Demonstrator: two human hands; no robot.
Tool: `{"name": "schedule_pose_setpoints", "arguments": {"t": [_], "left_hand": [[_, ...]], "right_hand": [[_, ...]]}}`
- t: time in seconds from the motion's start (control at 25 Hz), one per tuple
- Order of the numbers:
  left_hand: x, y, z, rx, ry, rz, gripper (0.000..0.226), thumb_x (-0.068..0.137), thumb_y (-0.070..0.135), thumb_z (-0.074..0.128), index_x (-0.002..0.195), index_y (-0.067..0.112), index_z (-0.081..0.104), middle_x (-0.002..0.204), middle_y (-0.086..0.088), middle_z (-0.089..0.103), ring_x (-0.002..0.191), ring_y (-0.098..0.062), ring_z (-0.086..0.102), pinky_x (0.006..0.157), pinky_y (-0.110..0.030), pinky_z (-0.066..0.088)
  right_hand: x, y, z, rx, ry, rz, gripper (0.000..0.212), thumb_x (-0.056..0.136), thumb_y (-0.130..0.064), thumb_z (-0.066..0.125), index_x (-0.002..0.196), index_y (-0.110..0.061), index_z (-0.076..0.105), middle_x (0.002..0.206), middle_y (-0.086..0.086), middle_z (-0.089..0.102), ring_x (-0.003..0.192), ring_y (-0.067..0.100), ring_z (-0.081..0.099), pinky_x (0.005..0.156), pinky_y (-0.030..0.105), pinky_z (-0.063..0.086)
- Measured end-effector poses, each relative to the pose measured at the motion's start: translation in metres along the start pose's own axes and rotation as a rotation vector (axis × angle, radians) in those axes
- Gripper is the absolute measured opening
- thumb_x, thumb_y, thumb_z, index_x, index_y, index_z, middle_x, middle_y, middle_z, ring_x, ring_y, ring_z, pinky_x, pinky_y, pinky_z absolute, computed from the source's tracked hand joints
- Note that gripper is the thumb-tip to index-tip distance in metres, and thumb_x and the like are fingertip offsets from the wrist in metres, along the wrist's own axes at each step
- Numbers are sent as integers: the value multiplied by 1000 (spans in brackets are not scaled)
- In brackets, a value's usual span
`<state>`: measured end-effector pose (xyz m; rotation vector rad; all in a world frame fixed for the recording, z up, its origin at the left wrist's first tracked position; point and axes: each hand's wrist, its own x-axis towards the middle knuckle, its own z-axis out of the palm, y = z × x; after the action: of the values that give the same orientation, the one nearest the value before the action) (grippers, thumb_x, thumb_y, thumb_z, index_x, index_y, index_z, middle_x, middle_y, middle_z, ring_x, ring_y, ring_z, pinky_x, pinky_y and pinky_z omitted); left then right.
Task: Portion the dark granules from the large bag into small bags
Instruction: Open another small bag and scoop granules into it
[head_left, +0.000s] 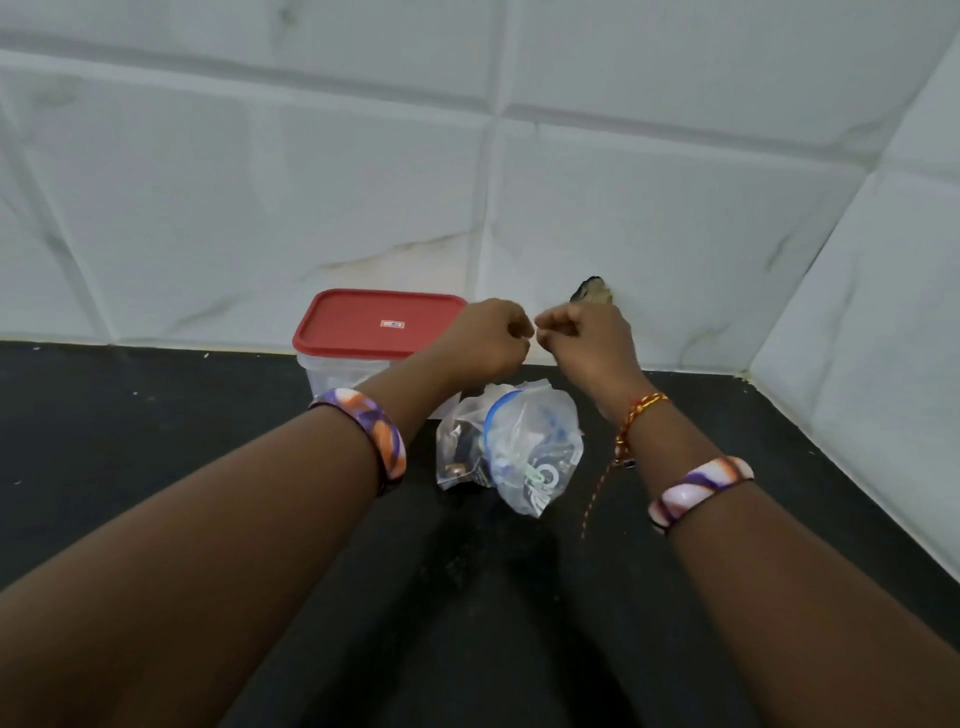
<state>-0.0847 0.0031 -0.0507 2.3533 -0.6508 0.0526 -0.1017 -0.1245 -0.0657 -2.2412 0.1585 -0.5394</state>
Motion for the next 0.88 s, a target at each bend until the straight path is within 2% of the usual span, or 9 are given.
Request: {"name": "schedule_pose_setpoints", "arguments": {"t": [0.08, 0.12, 0.2, 0.28, 0.44, 0.56, 0.68, 0.8, 0.88], "left_hand": [[9, -6, 9, -41, -105, -41, 25, 93, 8, 46, 109, 0, 64, 97, -10, 66, 77, -16, 57, 64, -20, 43], [12, -10, 13, -62, -141, -55, 25, 94, 9, 45, 107, -2, 63, 88, -7, 63, 70, -12, 53, 59, -18, 41], [17, -18, 19, -85, -179, -85, 26, 95, 10, 44, 105, -4, 63, 75, -1, 56, 63, -10, 48, 56, -17, 39], [19, -23, 20, -113, -169, -113, 26, 96, 13, 44, 103, -4, 62, 74, -5, 57, 63, -13, 50, 60, -23, 43], [14, -28, 16, -149, -101, -107, 24, 95, 15, 48, 102, -3, 63, 80, -9, 64, 72, -23, 61, 73, -33, 54], [8, -21, 11, -236, 3, -128, 19, 95, 14, 48, 105, 3, 61, 79, -2, 60, 75, -22, 63, 74, -33, 55], [6, -9, -1, -367, 94, -205, 27, 97, 20, 44, 109, 1, 60, 98, -10, 63, 82, -22, 58, 79, -37, 54], [-6, 9, -18, -627, 2, -296, 26, 98, 23, 43, 100, 4, 61, 90, -7, 63, 73, -15, 57, 65, -27, 52], [-20, 19, -29, -718, -20, -304, 19, 97, 17, 46, 92, 9, 63, 85, -7, 64, 70, -16, 60, 63, -25, 52]], "right_hand": [[8, 37, -1, -30, -27, 249, 14, 83, -13, 62, 87, -1, 69, 102, 18, 70, 96, 29, 65, 89, 38, 52], [7, 55, 2, -108, -44, 313, 22, 82, -16, 64, 86, 5, 68, 100, 23, 69, 97, 34, 64, 88, 40, 52], [3, 80, 11, -208, -146, 363, 29, 78, -17, 69, 91, 10, 68, 99, 26, 68, 96, 36, 64, 84, 40, 52], [1, 95, 19, -193, -203, 364, 22, 75, -13, 73, 89, 3, 73, 97, 20, 71, 89, 28, 66, 81, 36, 53], [7, 96, 19, 23, -35, 412, 11, 76, -1, 66, 79, -8, 74, 91, 13, 72, 85, 21, 65, 81, 32, 55], [12, 78, 1, 104, 126, 300, 17, 84, 1, 58, 92, -5, 72, 98, 8, 68, 92, 18, 60, 90, 33, 52], [13, 49, -22, 181, 131, 121, 18, 87, 0, 56, 99, -4, 69, 96, 2, 62, 92, 13, 56, 88, 26, 49], [5, 19, -37, 153, 54, -76, 15, 87, 2, 57, 93, -5, 69, 91, 3, 62, 86, 13, 55, 77, 14, 45], [-3, 1, -43, 106, 39, -154, 14, 86, 0, 58, 90, -6, 69, 87, 2, 63, 81, 14, 55, 73, 14, 44]]}}
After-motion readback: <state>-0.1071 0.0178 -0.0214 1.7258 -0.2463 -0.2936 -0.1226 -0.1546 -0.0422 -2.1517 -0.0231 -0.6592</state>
